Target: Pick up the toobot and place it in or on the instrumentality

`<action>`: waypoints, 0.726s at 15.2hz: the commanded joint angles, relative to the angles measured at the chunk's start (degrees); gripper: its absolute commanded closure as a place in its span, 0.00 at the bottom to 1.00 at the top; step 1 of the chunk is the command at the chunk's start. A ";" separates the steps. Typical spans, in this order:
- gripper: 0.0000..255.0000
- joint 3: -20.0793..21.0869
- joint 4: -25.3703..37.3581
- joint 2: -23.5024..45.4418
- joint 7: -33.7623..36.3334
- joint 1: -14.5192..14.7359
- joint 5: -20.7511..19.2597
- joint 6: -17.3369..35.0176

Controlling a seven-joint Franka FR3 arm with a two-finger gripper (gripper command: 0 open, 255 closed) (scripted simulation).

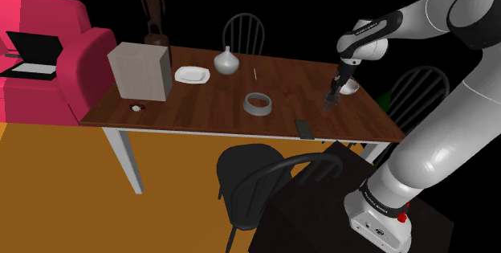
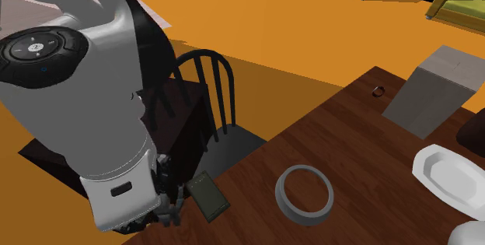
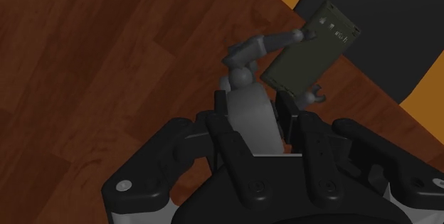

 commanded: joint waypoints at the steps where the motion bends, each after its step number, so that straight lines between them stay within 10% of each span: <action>1: 1.00 1.00 1.68 0.97 1.52 1.00 0.68 -0.90; 11: 1.00 6.62 16.68 11.24 9.57 6.27 5.97 -6.85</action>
